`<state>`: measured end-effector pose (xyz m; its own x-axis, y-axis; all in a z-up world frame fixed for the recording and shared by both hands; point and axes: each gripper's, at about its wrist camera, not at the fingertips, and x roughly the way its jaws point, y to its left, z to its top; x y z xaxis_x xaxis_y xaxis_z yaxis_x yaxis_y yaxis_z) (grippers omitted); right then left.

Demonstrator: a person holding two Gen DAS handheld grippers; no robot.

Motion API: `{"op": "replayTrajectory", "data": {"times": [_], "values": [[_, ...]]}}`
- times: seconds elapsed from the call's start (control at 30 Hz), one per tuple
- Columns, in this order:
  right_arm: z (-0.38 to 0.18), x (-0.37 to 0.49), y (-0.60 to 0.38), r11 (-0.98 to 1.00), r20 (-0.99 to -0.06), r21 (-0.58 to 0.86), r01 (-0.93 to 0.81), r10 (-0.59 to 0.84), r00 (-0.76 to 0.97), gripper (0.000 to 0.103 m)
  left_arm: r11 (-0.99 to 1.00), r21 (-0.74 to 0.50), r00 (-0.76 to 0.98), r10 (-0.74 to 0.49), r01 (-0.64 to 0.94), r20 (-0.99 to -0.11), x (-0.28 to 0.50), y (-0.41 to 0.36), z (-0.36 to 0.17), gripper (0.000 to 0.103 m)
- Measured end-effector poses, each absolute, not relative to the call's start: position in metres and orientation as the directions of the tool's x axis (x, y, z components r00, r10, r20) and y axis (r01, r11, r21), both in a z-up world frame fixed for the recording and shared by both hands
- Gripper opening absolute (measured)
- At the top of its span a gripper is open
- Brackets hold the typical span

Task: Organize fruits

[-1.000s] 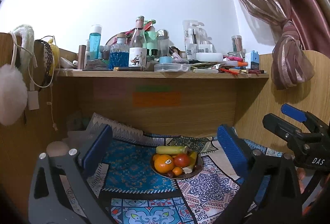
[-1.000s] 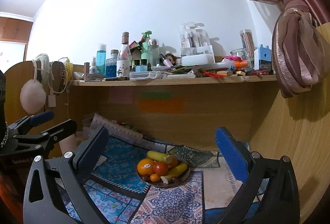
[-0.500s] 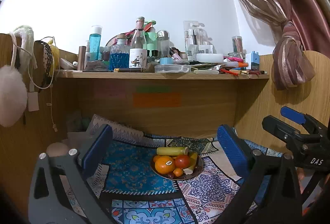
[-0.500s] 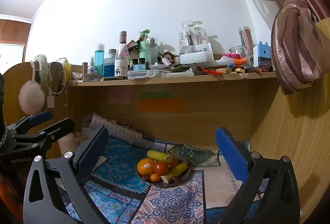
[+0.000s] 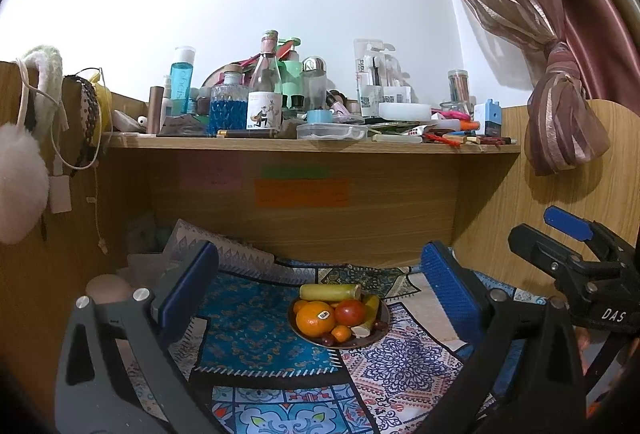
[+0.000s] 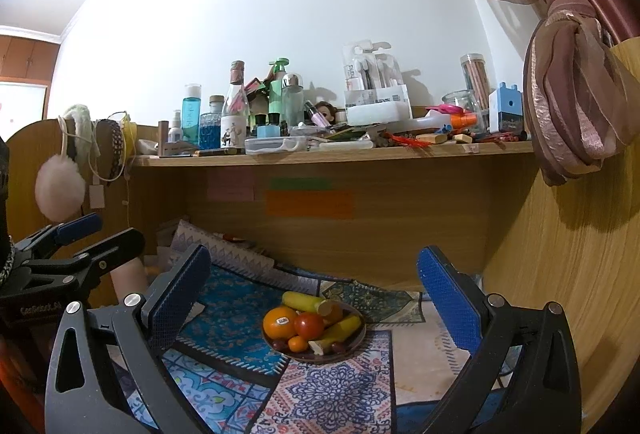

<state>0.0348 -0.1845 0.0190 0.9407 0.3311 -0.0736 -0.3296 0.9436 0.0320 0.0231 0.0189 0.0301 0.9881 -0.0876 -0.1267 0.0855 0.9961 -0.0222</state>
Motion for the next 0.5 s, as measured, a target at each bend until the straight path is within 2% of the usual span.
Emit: {"op": "replayTrajectory", "data": {"times": [0.5], "values": [[0.0210, 0.0392, -0.1876, 0.935, -0.066, 0.031, -0.353, 0.355, 0.933, 0.103, 0.994, -0.032, 0.983, -0.110, 0.107, -0.149, 0.0274, 0.0190, 0.0273, 0.103]]}}
